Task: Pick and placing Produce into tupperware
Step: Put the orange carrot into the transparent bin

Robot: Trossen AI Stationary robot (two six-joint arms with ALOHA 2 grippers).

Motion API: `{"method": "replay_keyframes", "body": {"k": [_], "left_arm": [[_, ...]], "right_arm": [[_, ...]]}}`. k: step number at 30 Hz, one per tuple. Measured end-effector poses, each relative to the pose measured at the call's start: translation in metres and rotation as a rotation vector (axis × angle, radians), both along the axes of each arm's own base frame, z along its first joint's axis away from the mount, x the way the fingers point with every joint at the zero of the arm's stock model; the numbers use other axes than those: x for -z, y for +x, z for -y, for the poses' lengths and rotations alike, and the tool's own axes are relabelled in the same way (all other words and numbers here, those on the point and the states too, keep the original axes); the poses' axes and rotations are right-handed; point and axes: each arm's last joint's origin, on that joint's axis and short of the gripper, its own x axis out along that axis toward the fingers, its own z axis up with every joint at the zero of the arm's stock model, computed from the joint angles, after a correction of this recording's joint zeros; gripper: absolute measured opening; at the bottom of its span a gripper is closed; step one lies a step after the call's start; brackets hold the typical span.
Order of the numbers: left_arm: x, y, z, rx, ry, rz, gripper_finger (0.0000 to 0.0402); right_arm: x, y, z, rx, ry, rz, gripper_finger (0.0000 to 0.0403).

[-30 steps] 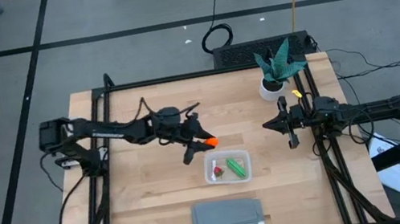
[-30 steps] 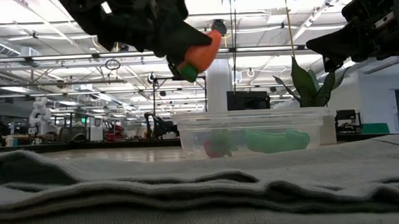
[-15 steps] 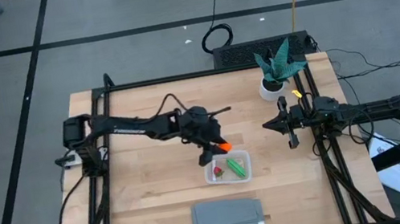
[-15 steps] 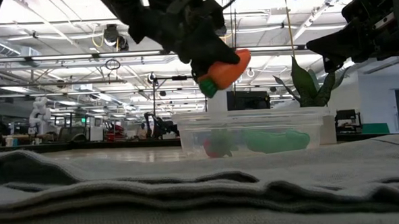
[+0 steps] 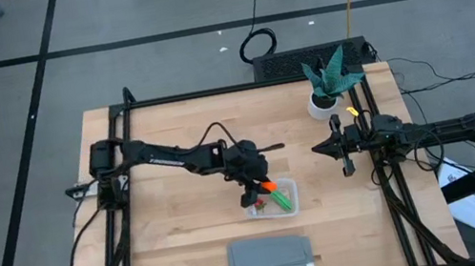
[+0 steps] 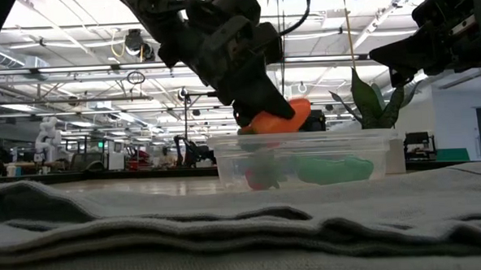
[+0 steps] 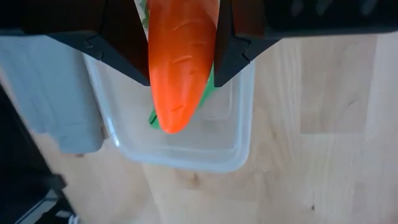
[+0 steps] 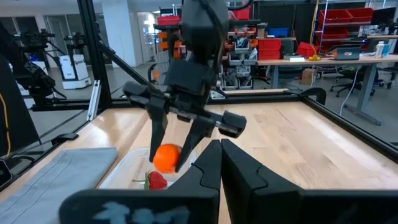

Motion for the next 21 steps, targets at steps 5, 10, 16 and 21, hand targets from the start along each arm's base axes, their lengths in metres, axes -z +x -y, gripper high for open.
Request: {"method": "replay_keyframes", "body": {"k": [5, 10, 16, 21], "left_arm": [[0.005, 0.000, 0.004, -0.004, 0.014, -0.020, 0.0150], [0.005, 0.000, 0.009, 0.016, 0.047, -0.011, 0.0150], [0.013, 0.000, 0.014, 0.028, 0.094, -0.029, 0.0150], [0.020, 0.002, 0.016, 0.038, 0.109, -0.035, 0.0150]], "right_arm": [[0.000, 0.000, 0.000, 0.000, 0.000, 0.002, 0.0000], [0.000, 0.000, 0.000, 0.000, 0.000, 0.002, 0.0000], [0.000, 0.000, 0.000, 0.000, 0.000, 0.001, 0.0000], [0.000, 0.000, 0.000, 0.000, 0.000, 0.000, 0.0000]]}}
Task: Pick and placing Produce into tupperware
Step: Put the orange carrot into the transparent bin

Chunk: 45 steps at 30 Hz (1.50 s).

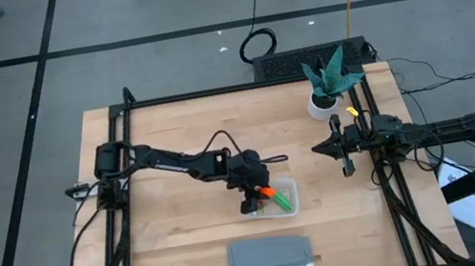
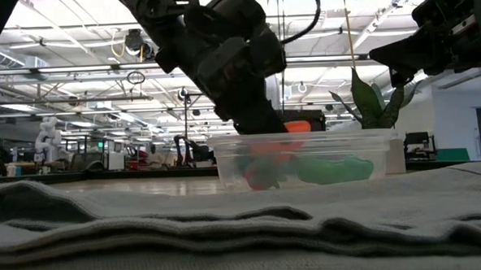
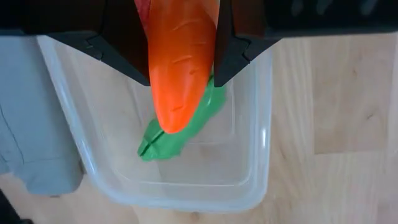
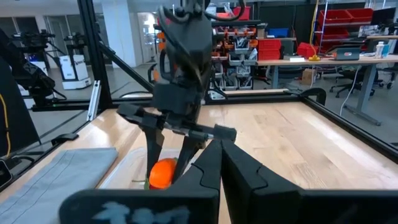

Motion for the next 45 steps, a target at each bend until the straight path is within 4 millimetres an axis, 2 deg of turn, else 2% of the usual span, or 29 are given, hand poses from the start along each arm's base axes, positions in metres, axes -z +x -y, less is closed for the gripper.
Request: {"method": "replay_keyframes", "body": {"k": [16, 45], "left_arm": [[0.0067, 0.0014, 0.0002, 0.067, 0.064, 0.018, 0.0150], [0.0086, -0.0009, -0.0002, 0.036, 0.021, -0.030, 0.0150]], "right_arm": [[0.0008, 0.0000, 0.0000, 0.000, 0.001, -0.008, 0.0000], [0.0010, 0.0000, 0.0000, 0.000, 0.001, -0.010, 0.0000]]}}
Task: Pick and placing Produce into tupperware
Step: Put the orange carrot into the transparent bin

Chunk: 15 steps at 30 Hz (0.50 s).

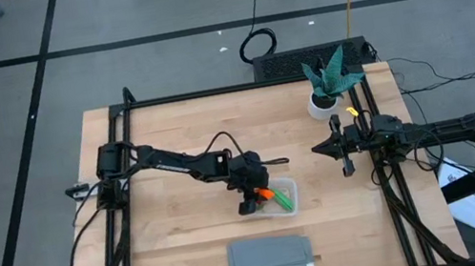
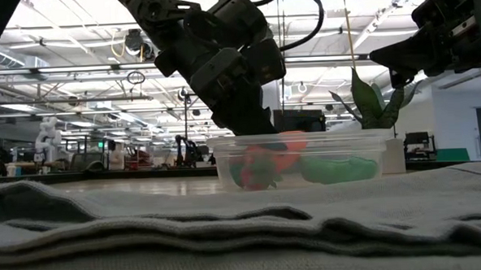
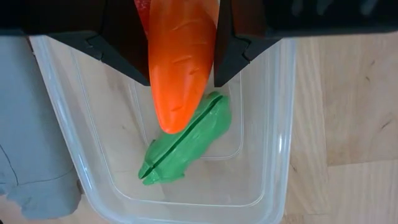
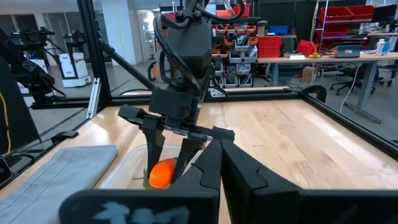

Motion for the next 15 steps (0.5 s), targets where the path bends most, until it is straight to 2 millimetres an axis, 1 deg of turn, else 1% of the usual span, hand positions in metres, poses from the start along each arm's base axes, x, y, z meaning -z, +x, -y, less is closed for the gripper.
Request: {"method": "replay_keyframes", "body": {"k": [15], "left_arm": [[-0.0004, 0.0001, 0.0007, 0.018, -0.019, 0.004, 0.0150]], "right_arm": [[0.0000, 0.0000, 0.0000, 0.000, 0.010, 0.000, 0.0000]]}}
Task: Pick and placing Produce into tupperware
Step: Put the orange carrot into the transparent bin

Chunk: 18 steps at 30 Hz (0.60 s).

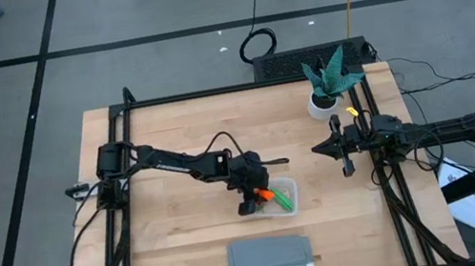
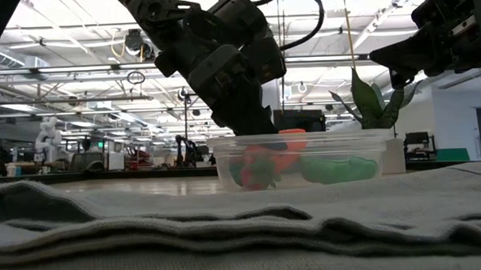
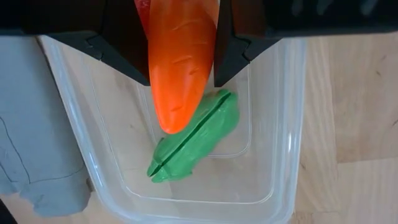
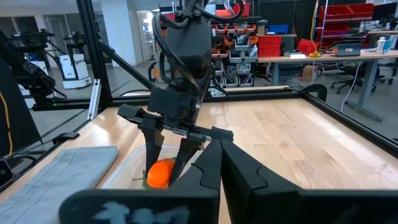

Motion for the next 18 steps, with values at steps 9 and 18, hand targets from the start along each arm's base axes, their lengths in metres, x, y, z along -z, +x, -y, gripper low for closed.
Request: {"method": "replay_keyframes", "body": {"k": [9, 18], "left_arm": [[0.013, 0.003, -0.001, -0.013, -0.017, -0.025, 0.0150], [0.017, 0.006, -0.002, -0.004, -0.042, -0.010, 0.0150]], "right_arm": [[0.000, 0.000, 0.000, 0.000, 0.000, 0.001, 0.0000], [0.000, 0.000, 0.000, 0.000, 0.000, 0.002, 0.0000]]}}
